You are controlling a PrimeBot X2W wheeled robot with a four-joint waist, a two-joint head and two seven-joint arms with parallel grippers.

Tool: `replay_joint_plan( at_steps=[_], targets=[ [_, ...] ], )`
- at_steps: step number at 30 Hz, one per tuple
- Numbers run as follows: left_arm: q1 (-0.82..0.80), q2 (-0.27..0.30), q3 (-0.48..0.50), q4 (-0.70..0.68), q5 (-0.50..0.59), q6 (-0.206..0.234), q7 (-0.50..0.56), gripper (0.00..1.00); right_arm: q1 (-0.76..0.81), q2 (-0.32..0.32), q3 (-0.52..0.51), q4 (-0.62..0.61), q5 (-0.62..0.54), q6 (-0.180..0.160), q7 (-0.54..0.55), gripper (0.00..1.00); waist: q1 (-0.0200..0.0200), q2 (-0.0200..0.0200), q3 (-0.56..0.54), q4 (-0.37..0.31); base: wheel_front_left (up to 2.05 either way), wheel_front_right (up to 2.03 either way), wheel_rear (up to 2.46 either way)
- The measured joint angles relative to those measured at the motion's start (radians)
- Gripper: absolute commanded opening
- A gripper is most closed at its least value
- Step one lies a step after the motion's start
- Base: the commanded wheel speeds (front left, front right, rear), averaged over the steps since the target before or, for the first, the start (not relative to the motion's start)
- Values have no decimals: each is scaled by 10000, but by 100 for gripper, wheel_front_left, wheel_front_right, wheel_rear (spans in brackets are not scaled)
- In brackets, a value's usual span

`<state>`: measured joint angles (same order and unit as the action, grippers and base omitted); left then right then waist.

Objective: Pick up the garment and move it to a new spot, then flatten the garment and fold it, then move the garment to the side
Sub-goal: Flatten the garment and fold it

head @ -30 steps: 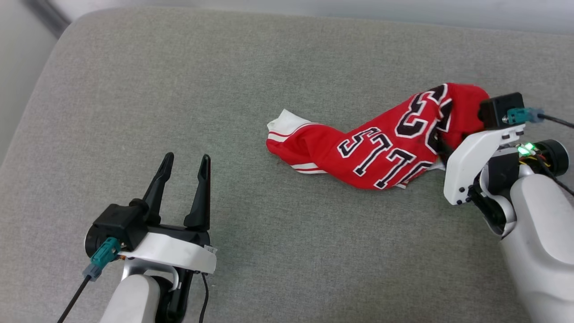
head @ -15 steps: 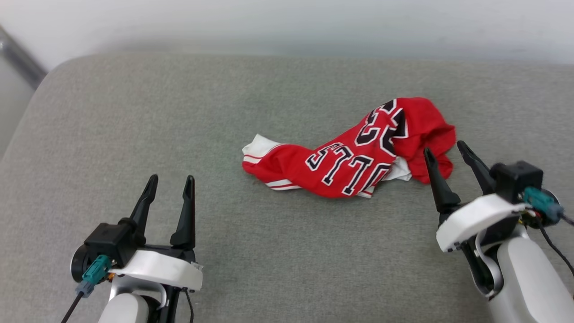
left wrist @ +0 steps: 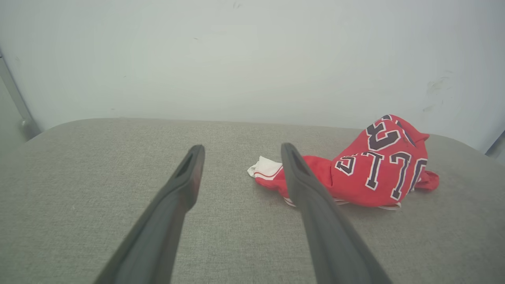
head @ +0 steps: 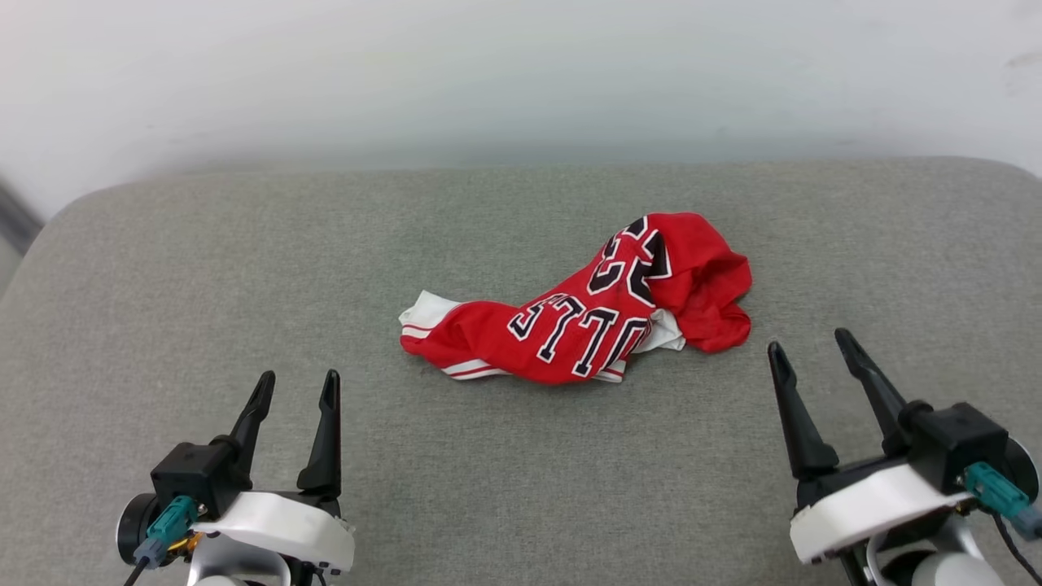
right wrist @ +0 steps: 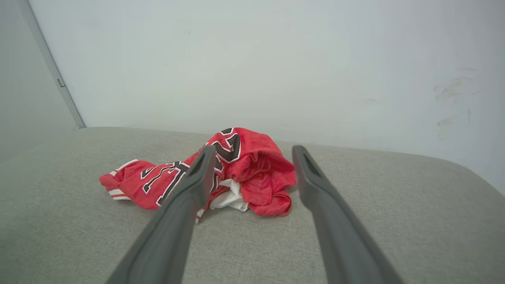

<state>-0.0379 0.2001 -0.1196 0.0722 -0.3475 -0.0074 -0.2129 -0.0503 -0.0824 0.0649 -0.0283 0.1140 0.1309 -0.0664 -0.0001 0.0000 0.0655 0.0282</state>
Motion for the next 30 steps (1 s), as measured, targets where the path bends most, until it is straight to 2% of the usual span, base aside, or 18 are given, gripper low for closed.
replay_joint_plan(
  at_steps=[7,18,24,30],
  targets=[
    [102,123,-23,-107,-15,84,255,100,824,157,171,-1333,-117,0,589,100,0,0,-44,-259,0,0,0],
    [-85,295,-146,-150,-77,42,560,100,923,245,215,-1722,-77,0,757,100,0,0,225,-346,0,0,0],
    [-1863,683,-468,92,-351,-474,2199,100,807,278,288,-1785,-48,0,813,100,1,0,713,-303,0,0,0],
    [-3649,1210,-890,1344,-972,-926,4510,100,479,293,468,-1672,-2,0,763,100,1,0,1327,-544,0,0,0]
  ],
)
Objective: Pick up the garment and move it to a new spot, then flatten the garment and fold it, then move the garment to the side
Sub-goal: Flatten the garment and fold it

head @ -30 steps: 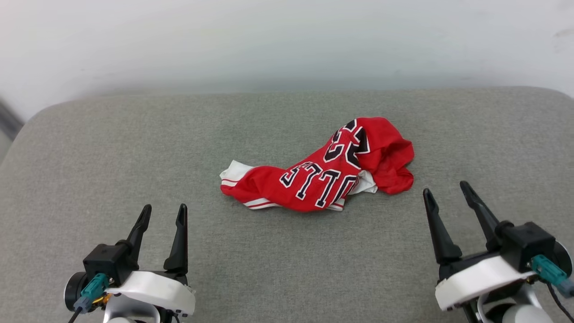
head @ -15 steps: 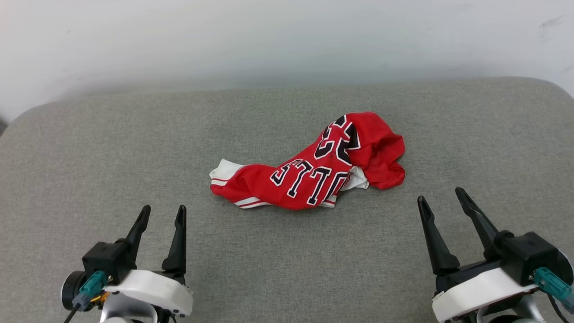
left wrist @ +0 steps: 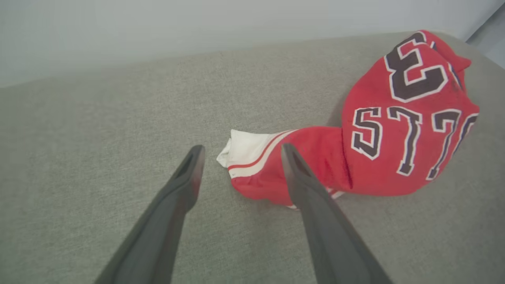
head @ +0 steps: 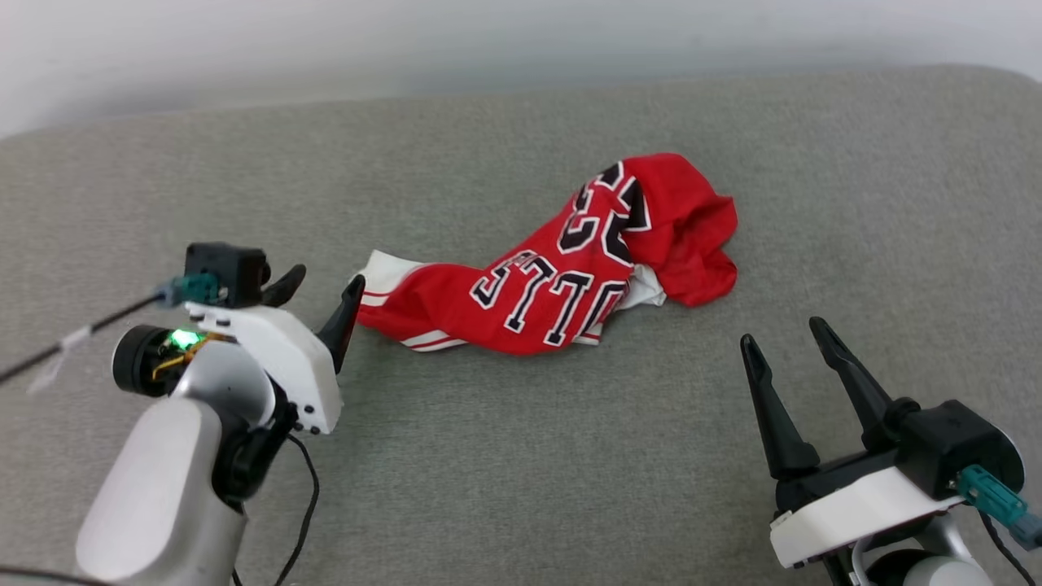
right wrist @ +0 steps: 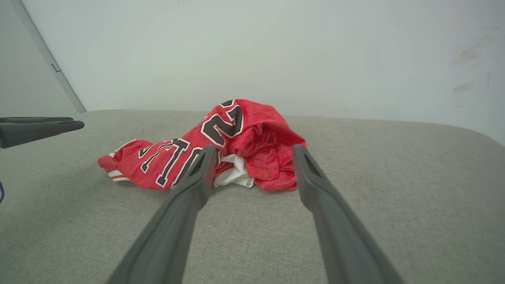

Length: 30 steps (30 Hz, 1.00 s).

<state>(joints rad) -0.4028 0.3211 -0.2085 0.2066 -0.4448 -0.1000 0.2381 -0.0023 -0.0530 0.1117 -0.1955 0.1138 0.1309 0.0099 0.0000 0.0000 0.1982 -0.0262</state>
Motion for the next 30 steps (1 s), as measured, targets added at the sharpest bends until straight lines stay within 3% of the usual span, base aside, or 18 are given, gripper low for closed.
replay_joint_plan(
  at_steps=[16,17,18,19,26,30],
  targets=[
    [-1727,1051,-1593,2485,-1532,-282,4437,97,-318,8,171,736,734,0,-548,100,0,0,1038,-991,0,0,0],
    [-1819,1074,-1716,2518,-1578,-282,4619,47,-340,8,173,767,763,0,-581,100,0,0,1072,-1001,0,0,0],
    [-1892,1112,-1825,2506,-1601,-282,4719,18,-352,8,173,786,803,0,-627,100,0,0,1105,-1008,0,0,0],
    [-1918,1147,-1944,2500,-1659,-280,4725,0,-379,8,176,838,838,0,-631,100,0,0,1124,-1021,0,0,0],
    [-1755,1394,-2328,2119,-1350,-272,3488,0,-439,8,115,1133,1037,0,-738,100,0,0,1018,-962,0,0,0],
    [-1125,1473,-2167,1241,-1091,167,2506,0,-317,12,-13,1290,1087,0,-761,100,0,0,765,-824,0,0,0]
  ],
)
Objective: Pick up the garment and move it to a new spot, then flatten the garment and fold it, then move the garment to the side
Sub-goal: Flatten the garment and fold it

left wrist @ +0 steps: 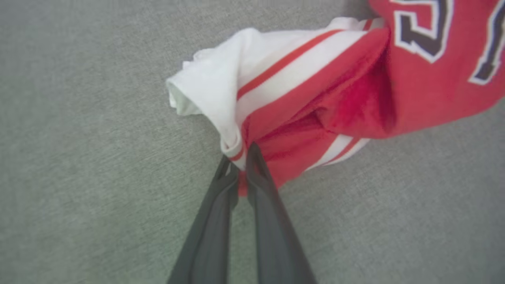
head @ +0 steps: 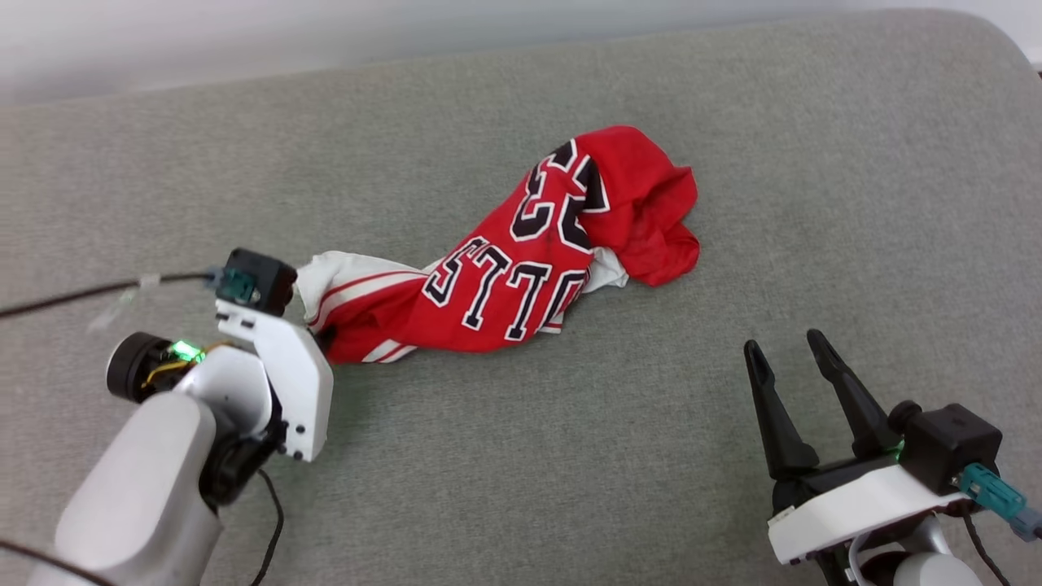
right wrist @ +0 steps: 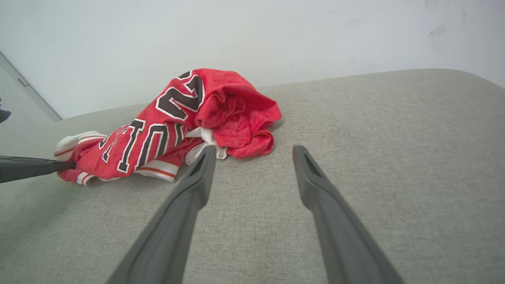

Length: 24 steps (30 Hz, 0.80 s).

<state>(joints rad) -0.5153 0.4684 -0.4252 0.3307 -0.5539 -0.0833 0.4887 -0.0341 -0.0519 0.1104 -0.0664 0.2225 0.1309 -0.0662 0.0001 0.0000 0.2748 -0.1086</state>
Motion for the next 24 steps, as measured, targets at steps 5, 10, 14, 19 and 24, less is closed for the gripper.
replay_joint_plan(
  at_steps=[5,10,14,19,24],
  targets=[
    [1336,207,198,-1687,140,721,-579,0,221,2,-171,96,73,0,81,100,0,0,-406,339,0,0,0],
    [3087,307,351,-3289,52,1526,-683,0,394,4,-328,54,48,0,303,100,0,0,-872,744,0,0,0],
    [4575,349,454,-4197,-165,2178,-602,0,563,4,-403,-130,-67,0,500,100,-1,0,-1233,1040,0,0,0],
    [6455,213,535,-4707,-715,2867,-433,0,841,4,-472,-416,-140,0,765,100,-1,0,-1653,1254,0,0,0],
    [7729,-13,399,-4721,-1208,3131,-242,0,1121,4,-545,-721,-211,0,1035,100,-1,0,-1986,1312,0,0,0]
  ],
)
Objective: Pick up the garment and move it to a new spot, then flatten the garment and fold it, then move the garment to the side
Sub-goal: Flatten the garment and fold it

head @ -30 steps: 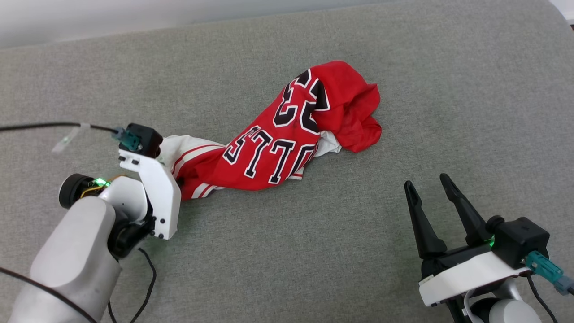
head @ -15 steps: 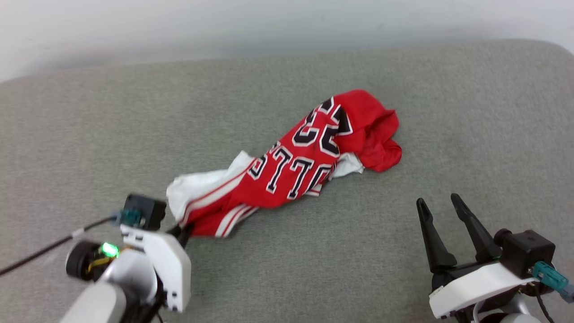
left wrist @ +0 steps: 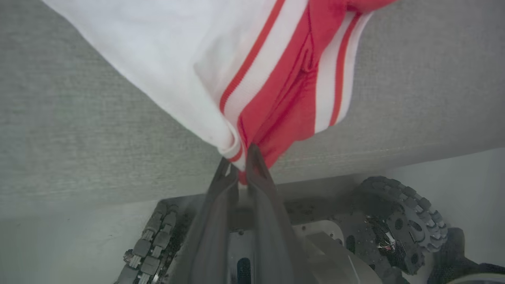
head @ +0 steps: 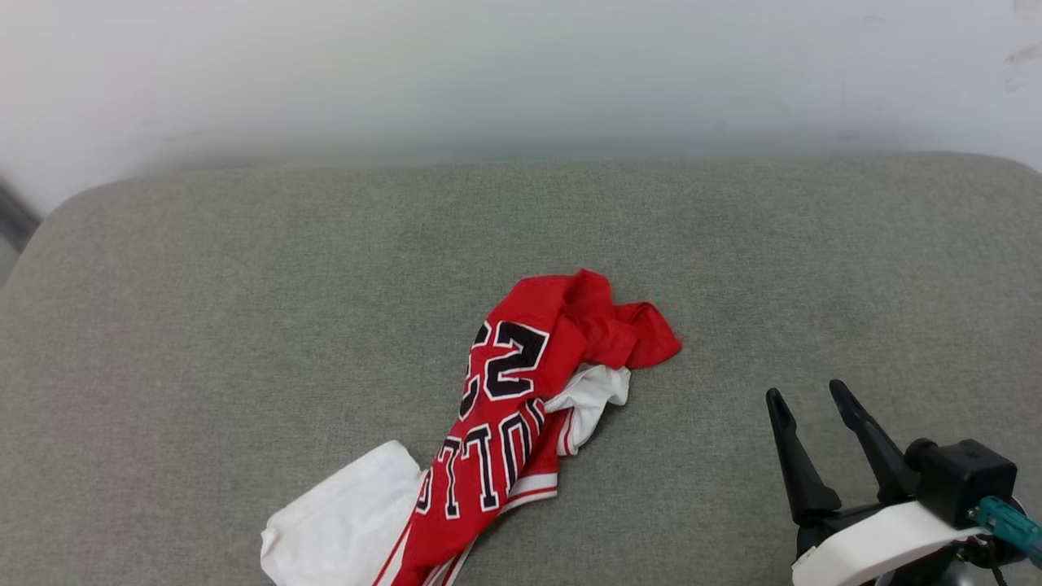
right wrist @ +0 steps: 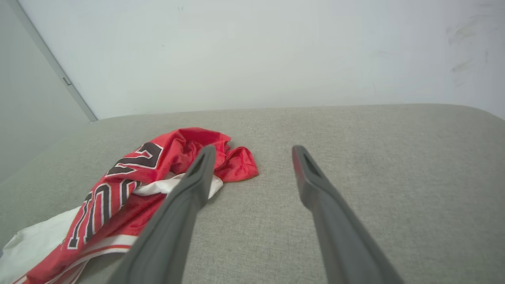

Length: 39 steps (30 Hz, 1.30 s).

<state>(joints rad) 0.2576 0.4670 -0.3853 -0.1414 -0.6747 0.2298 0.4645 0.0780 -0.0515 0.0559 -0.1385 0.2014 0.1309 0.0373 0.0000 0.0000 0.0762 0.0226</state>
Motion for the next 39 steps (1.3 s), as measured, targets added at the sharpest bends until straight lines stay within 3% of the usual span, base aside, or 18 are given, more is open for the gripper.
replay_joint_plan(
  at_steps=[3,4,5,21,29,32,39],
  targets=[
    [251,-86,-150,90,-46,21,-17,0,133,0,-44,-153,-2,0,125,100,0,0,-136,-33,0,0,0],
    [238,-111,-140,100,21,21,-140,42,160,0,-77,-203,-2,0,157,100,0,0,-157,-48,0,0,0],
    [174,-142,-123,107,121,31,-295,100,188,0,-125,-247,-4,0,174,100,0,0,-175,-51,0,0,0],
    [-1487,-408,1078,-502,1563,280,-4215,100,353,0,-999,-458,-90,0,1030,100,0,0,-397,42,0,0,0],
    [-2122,-531,1049,-1164,2171,148,-5553,100,8,-104,-1436,128,201,0,2274,100,0,0,-236,408,0,0,0],
    [-2298,-571,951,-1252,2230,-12,-5745,100,-422,-535,-1235,608,529,-2,3103,100,0,0,-54,639,0,0,0],
    [-2756,-802,803,-1262,2228,-188,-6169,100,-2215,-1384,293,1735,1300,-2,5260,100,0,0,615,1188,0,0,0]
  ],
)
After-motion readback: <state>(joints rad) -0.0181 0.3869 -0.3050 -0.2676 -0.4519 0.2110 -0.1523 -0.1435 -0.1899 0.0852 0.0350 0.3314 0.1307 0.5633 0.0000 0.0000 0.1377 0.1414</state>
